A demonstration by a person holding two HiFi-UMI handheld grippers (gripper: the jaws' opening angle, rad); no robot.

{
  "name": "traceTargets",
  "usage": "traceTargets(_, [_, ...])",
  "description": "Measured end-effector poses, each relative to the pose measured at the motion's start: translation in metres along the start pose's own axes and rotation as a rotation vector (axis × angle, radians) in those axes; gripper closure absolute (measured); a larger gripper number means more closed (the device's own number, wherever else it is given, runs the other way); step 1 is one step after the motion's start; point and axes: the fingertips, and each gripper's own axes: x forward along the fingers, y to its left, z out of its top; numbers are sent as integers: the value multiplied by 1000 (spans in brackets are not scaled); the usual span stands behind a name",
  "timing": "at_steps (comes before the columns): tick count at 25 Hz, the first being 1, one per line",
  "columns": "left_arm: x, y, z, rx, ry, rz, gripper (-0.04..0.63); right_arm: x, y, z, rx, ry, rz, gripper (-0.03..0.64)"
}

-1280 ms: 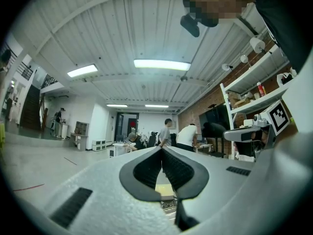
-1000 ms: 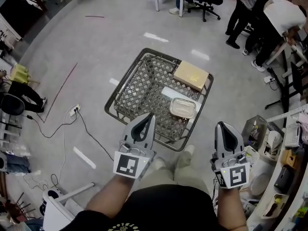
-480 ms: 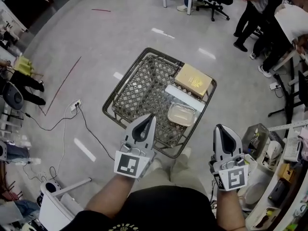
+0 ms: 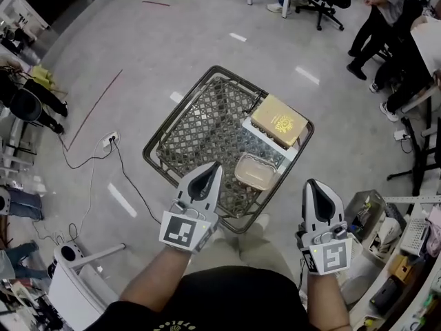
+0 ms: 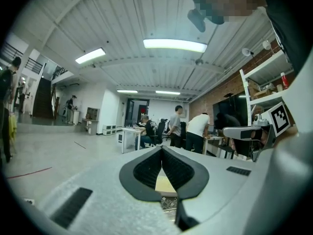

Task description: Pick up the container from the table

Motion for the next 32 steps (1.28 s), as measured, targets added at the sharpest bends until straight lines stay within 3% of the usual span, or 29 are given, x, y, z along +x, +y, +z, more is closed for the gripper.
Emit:
traceTargets(6, [10, -3, -6, 12, 26, 55, 586, 12, -8, -12, 35, 14, 68, 606])
traceTargets(11, [15, -18, -12, 15, 22, 20, 586, 17, -11, -26, 51, 38, 84, 606])
traceTargets(16, [32, -19, -26, 11, 29, -45, 586, 23, -19, -40, 66, 53, 36, 606])
traceTargets(24, [50, -3, -64, -18, 135, -118, 586, 24, -16, -67, 81, 99, -50, 606])
traceTargets(32, [62, 7, -120, -42, 241, -147, 586, 26, -11, -109, 104, 161, -81, 605])
